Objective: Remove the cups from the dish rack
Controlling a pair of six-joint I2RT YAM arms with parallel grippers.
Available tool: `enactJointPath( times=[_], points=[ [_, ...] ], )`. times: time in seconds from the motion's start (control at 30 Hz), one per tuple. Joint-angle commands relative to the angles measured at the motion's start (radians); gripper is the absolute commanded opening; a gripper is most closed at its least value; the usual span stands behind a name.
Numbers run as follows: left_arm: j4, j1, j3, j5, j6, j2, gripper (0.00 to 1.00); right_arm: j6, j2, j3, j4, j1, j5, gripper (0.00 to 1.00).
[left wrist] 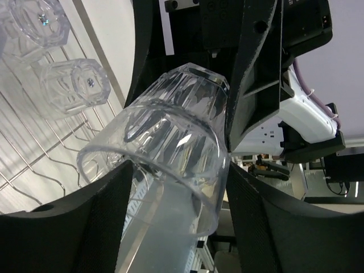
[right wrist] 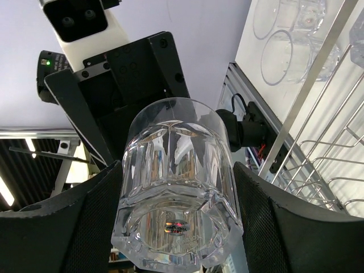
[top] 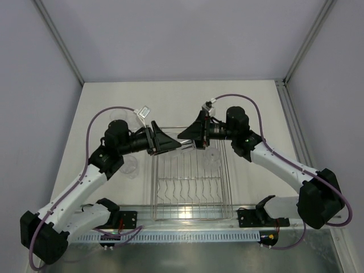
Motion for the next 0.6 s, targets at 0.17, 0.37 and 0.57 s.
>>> enactJointPath(
  times=[0.17,0.37,0.57],
  points=[
    [0.098,-0.050,0.072,-0.081,0.006,0.047,0.22,0.000,0.005,0.055,0.027,0.003,-0.024,0.05],
    [-0.038,-0.050,0.078,-0.181,0.060,-0.008,0.00,-0.029,-0.008,0.057,0.001,-0.009,-0.007,0.80],
    [-0.489,-0.044,0.225,-0.650,0.227,-0.040,0.00,-0.176,-0.048,0.086,-0.228,-0.080,0.039,1.00]
  ],
)
